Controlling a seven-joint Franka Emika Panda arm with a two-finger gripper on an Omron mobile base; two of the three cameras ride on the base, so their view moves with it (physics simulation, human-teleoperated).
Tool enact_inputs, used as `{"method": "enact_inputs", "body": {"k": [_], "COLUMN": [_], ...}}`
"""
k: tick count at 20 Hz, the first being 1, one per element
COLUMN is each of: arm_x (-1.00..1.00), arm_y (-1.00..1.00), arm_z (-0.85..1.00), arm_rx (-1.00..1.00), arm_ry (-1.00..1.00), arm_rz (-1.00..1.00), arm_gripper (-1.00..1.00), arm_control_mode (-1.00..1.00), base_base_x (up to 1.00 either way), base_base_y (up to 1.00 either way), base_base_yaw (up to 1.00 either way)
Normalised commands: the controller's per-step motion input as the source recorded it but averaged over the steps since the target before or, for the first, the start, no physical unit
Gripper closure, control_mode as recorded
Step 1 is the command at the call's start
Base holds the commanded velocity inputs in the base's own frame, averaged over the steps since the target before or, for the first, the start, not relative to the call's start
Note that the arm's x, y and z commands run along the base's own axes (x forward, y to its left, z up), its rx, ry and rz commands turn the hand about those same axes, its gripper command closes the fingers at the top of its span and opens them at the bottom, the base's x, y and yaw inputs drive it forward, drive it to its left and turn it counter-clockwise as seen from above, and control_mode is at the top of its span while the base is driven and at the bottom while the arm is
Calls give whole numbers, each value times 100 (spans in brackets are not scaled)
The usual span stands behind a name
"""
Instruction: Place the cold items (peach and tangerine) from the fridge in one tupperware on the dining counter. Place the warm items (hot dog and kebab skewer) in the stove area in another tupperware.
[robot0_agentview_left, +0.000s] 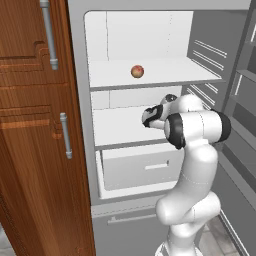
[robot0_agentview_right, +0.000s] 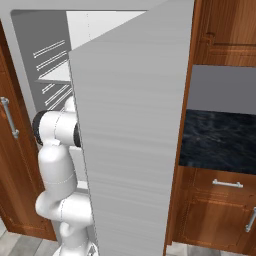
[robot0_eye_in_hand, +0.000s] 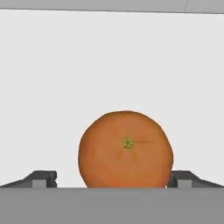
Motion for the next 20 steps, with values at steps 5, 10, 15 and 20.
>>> {"method": "enact_inputs", "body": {"k": [5,10,15,20], "arm_x": [19,15,1,-17], "arm_y": [-3,-2,0,0], "arm_z": [-10,-12,-18,-24], "arm_rx": [0,0,0,0], "arm_ry": [0,0,0,-8], "arm_rz": [0,0,0,0], "arm_gripper": [-100,-100,100,100], "arm_control_mode": [-100,-100,-100,-100], "base_base_x": [0,0,0,0], "base_base_y": [0,0,0,0], "base_base_yaw": [0,0,0,0]}}
